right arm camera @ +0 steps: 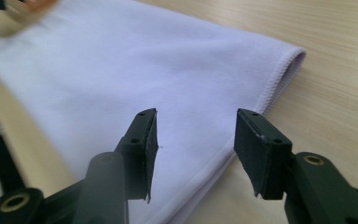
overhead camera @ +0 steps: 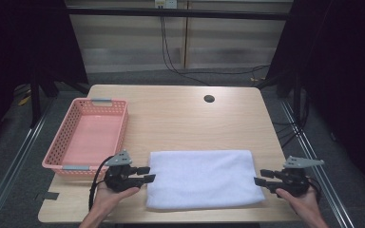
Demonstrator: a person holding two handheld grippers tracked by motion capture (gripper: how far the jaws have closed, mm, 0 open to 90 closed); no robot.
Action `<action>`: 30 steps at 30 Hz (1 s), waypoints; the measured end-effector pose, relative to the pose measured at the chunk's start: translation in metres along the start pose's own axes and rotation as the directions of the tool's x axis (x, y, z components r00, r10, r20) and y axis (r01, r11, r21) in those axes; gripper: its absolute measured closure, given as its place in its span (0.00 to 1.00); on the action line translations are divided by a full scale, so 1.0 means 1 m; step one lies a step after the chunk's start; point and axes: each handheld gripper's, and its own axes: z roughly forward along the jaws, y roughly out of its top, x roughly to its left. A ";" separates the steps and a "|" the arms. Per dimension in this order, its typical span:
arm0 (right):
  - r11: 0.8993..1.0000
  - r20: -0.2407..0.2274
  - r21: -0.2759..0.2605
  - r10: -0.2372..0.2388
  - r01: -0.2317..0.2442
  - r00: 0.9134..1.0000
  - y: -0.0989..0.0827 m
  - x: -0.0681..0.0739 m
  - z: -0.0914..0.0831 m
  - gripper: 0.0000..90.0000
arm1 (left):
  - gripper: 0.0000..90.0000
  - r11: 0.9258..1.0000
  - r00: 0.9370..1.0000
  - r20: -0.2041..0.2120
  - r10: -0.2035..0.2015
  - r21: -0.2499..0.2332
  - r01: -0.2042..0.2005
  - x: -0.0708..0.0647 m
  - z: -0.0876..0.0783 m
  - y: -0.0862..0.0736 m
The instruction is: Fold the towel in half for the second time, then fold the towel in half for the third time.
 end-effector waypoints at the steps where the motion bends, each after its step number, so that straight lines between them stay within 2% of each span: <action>1: 1.000 0.018 0.020 0.002 -0.002 1.000 0.002 -0.002 0.008 0.51 | 0.65 1.000 1.000 -0.002 -0.005 0.027 0.005 0.003 0.006 0.000; 3: 0.998 0.052 0.054 0.008 -0.011 0.999 0.004 -0.004 0.022 0.49 | 0.62 0.998 1.000 -0.008 -0.014 0.057 0.014 0.006 0.013 -0.001; 5: 0.995 0.087 0.096 -0.027 0.019 0.996 0.005 -0.005 0.034 0.47 | 0.61 0.997 1.000 -0.010 -0.017 0.081 0.018 0.006 0.017 -0.001; 7: 0.991 0.110 0.131 -0.035 0.021 0.993 0.004 -0.003 0.043 0.47 | 0.60 0.994 1.000 -0.015 -0.018 0.103 0.019 0.007 0.022 -0.003; 10: 0.991 0.106 0.134 -0.042 0.027 0.993 0.005 -0.005 0.043 0.67 | 0.60 0.994 1.000 -0.019 -0.018 0.104 0.020 0.008 0.027 -0.003; 13: 0.993 0.099 0.118 -0.022 0.010 0.995 0.003 -0.012 0.040 0.77 | 0.61 0.995 1.000 -0.006 -0.014 0.101 0.014 0.007 0.035 0.001; 15: 0.993 0.122 0.114 -0.014 0.000 0.992 0.003 -0.017 0.036 0.79 | 0.60 0.995 1.000 0.004 0.001 0.098 -0.001 0.005 0.043 0.005; 17: 0.994 0.139 0.112 -0.013 -0.003 0.990 0.002 -0.023 0.032 0.76 | 0.60 0.995 1.000 0.006 -0.001 0.101 0.000 0.004 0.051 0.011; 21: 0.997 0.152 0.074 0.010 -0.022 0.988 0.000 -0.027 0.021 0.54 | 0.59 0.994 0.999 0.033 -0.026 0.103 0.022 0.007 0.059 0.018; 22: 0.998 0.144 0.050 0.019 -0.026 0.989 0.000 -0.025 0.017 0.51 | 0.59 0.995 0.999 0.039 -0.033 0.095 0.030 0.008 0.060 0.019; 25: 1.000 0.136 -0.009 -0.006 0.007 0.991 0.005 -0.009 0.007 0.48 | 0.56 0.996 0.998 0.042 -0.037 0.088 0.034 0.011 0.057 0.021; 27: 0.999 0.123 -0.018 -0.029 0.031 0.992 0.007 0.005 0.004 0.47 | 0.54 0.996 0.998 0.032 -0.045 0.072 0.042 0.012 0.053 0.022; 30: 0.998 0.070 -0.028 -0.058 0.060 0.996 0.009 0.028 0.005 0.47 | 0.54 0.997 0.999 0.014 -0.052 0.065 0.051 0.015 0.047 0.022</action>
